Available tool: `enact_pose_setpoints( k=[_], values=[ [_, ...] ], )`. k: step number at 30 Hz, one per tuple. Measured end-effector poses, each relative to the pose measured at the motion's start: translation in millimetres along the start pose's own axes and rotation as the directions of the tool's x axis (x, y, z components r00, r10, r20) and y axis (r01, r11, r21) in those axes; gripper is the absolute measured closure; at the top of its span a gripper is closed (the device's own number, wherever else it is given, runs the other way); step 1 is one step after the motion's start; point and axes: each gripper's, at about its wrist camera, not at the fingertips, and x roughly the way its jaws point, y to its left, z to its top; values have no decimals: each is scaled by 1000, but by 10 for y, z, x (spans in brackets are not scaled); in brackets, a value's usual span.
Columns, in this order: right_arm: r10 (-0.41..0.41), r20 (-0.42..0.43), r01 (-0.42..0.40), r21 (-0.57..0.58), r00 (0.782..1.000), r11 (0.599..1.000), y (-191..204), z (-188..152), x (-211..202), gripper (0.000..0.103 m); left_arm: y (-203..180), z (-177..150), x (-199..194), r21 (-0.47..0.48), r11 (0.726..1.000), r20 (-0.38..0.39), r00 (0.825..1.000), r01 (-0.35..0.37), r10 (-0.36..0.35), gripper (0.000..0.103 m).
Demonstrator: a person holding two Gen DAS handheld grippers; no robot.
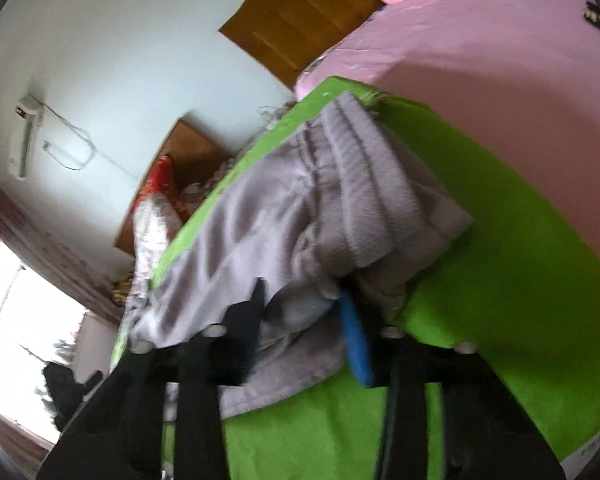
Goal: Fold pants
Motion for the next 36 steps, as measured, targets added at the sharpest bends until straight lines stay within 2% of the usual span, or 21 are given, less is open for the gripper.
enact_pose_setpoints(
  k=[3,6,7,8,9,10,11,13,14,16,18,19,21,23,25,27,33,36],
  values=[
    [-8,4,8,-20,1000,1000,-4,-45,-23,76,6,59,102,-26,999,-32,999,-36,35,16],
    [-15,6,16,-35,1000,999,4,-63,-41,76,-16,160,215,-53,992,-85,991,-111,106,17],
    [-17,7,17,-39,1000,999,7,-69,-38,76,-23,175,252,-40,989,-98,986,-142,138,24],
    [-17,7,17,-43,1000,999,4,-70,-38,76,-41,186,298,-14,984,-111,978,-178,175,51],
    [-15,6,15,-41,1000,999,2,-88,-52,76,-53,198,335,12,976,-118,969,-218,218,67],
    [-13,4,13,-39,1000,999,-5,-85,-50,76,-68,199,352,46,968,-105,963,-245,249,80],
    [-13,3,13,-40,1000,999,0,-85,-63,76,-83,189,340,69,967,-83,965,-245,251,88],
    [-24,7,25,-71,1000,997,62,-74,-90,78,-126,153,221,93,969,1,973,-229,230,91],
    [-29,16,30,-102,999,994,115,-58,-112,79,-170,126,87,111,973,86,978,-200,191,91],
    [-14,49,22,-162,999,987,246,0,-205,81,-217,67,-132,118,974,182,968,-195,172,91],
    [15,91,3,-195,996,981,343,50,-333,82,-243,-67,-380,133,981,283,954,-138,96,91],
    [22,107,1,-208,994,978,366,56,-379,82,-243,-129,-423,135,982,295,951,-132,87,91],
    [8,105,14,-210,994,978,300,33,-383,82,-187,-292,-394,135,982,278,956,-135,93,91],
    [-23,67,35,-172,997,985,135,-38,-281,82,-40,-464,-196,123,981,198,972,-152,126,91],
    [-50,27,54,-136,998,989,-69,-134,-142,86,132,-590,1,90,984,138,980,-154,141,91],
    [-20,43,25,-114,999,993,-130,-139,-162,86,156,-618,26,111,981,153,978,-158,140,91],
    [-39,81,51,-148,996,988,23,-121,-253,86,3,-575,-189,133,976,213,967,-170,139,91],
    [-50,61,57,-117,997,991,-114,-154,-159,87,67,-580,-79,123,976,169,973,-178,156,91]
  ],
)
